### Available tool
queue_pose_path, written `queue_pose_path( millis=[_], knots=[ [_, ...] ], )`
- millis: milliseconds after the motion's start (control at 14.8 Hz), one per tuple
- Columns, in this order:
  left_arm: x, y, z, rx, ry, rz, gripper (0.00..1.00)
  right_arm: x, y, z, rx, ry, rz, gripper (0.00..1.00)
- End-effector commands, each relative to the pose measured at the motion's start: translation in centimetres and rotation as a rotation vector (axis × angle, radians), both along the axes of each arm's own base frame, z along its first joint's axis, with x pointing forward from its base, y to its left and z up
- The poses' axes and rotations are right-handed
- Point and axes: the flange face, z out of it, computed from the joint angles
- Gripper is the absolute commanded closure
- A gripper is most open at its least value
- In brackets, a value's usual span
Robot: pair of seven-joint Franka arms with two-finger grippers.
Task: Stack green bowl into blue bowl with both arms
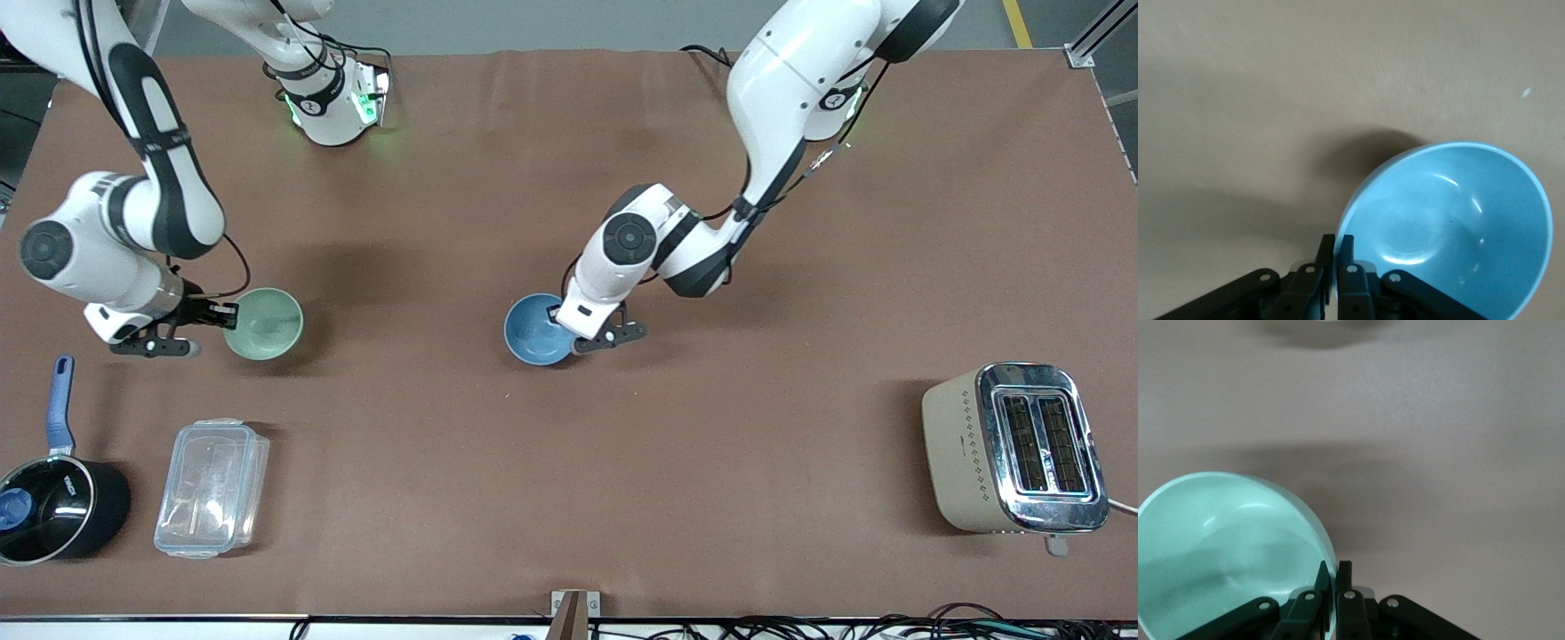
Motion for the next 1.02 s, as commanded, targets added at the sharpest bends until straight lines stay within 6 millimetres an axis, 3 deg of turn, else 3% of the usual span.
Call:
queue_pose_path(
  millis=[0, 68, 203, 271, 407, 542, 746, 949],
  knots=[
    [1.2, 0.0, 1.4, 0.000, -0.037, 0.011, 0.10, 1.0, 4.5, 5.0, 0.028, 0.020, -0.067, 1.00],
    [2.0, 0.6, 2.5, 0.000, -0.050, 0.017, 0.00, 1.6, 7.5, 6.1, 0.035, 0.029, -0.109, 1.00],
    [5.8, 4.4, 7.0, 0.033, -0.105, 0.058, 0.00, 1.8, 15.2, 7.5, 0.036, 0.037, -0.182, 1.00],
    [7.1, 5.7, 10.3, 0.069, -0.138, 0.050, 0.00, 1.5, 18.8, 7.8, 0.035, 0.037, -0.224, 1.00],
    [10.6, 11.1, 17.0, 0.193, -0.151, 0.061, 0.00, 0.4, 26.1, 8.9, 0.044, 0.015, -0.293, 1.00],
    [12.5, 16.7, 22.5, 0.277, -0.175, 0.034, 0.00, -0.6, 32.1, 9.5, 0.070, -0.017, -0.354, 1.00],
    [13.6, 25.6, 30.5, 0.342, -0.213, -0.105, 0.00, -2.1, 39.1, 7.0, 0.107, -0.046, -0.402, 1.00],
    [12.7, 32.5, 36.5, 0.369, -0.217, -0.221, 0.00, -2.7, 43.5, 4.3, 0.069, -0.059, -0.419, 1.00]
  ],
)
